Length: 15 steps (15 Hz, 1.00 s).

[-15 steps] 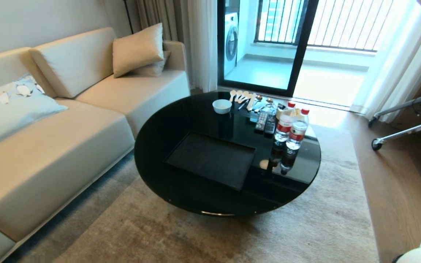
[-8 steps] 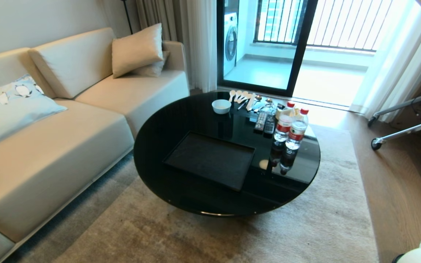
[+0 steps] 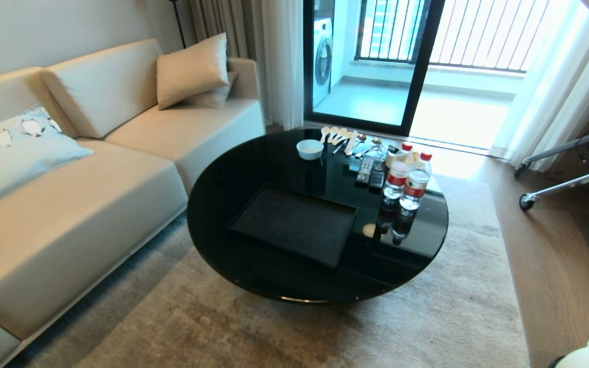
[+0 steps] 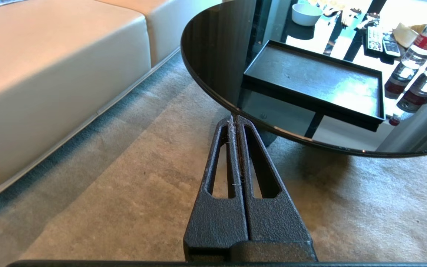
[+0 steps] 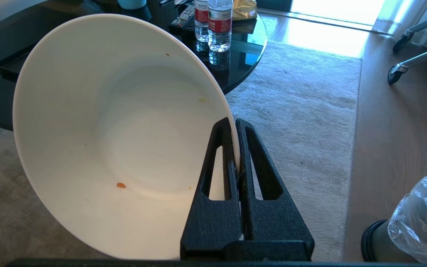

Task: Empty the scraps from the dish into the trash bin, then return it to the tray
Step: Pick up the plate with leftover food

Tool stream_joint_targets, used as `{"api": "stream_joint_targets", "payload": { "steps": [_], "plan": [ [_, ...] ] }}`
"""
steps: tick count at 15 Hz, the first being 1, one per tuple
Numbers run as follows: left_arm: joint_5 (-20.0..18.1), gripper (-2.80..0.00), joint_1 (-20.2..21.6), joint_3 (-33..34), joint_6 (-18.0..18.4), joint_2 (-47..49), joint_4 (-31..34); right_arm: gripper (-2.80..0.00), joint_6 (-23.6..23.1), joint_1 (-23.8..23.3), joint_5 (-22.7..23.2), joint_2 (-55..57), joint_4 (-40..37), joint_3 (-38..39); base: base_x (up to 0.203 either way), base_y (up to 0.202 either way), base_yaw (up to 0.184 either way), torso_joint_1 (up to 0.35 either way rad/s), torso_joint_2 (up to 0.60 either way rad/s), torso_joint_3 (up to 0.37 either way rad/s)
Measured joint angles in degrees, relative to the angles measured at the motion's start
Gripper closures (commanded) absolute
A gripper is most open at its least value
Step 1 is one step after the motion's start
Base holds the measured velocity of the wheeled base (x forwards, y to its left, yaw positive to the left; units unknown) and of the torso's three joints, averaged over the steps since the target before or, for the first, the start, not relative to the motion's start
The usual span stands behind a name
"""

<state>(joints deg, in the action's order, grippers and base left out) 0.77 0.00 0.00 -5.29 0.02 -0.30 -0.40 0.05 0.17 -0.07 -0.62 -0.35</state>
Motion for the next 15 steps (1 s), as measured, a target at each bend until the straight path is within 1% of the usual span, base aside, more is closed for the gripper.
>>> {"api": "stream_joint_targets", "payload": {
  "steps": [11, 12, 15],
  "plan": [
    [0.0, 0.0, 0.0, 0.0, 0.0, 0.0, 0.0, 0.0, 0.0, 0.0, 0.0, 0.0, 0.0, 0.0, 0.183, 0.0, 0.0, 0.004, 0.0, 0.003],
    [0.0, 0.0, 0.0, 0.0, 0.0, 0.0, 0.0, 0.0, 0.0, 0.0, 0.0, 0.0, 0.0, 0.0, 0.087, 0.0, 0.0, 0.012, 0.0, -0.005],
    [0.0, 0.0, 0.0, 0.0, 0.0, 0.0, 0.0, 0.0, 0.0, 0.0, 0.0, 0.0, 0.0, 0.0, 0.0, 0.0, 0.0, 0.0, 0.0, 0.0]
  ]
}}
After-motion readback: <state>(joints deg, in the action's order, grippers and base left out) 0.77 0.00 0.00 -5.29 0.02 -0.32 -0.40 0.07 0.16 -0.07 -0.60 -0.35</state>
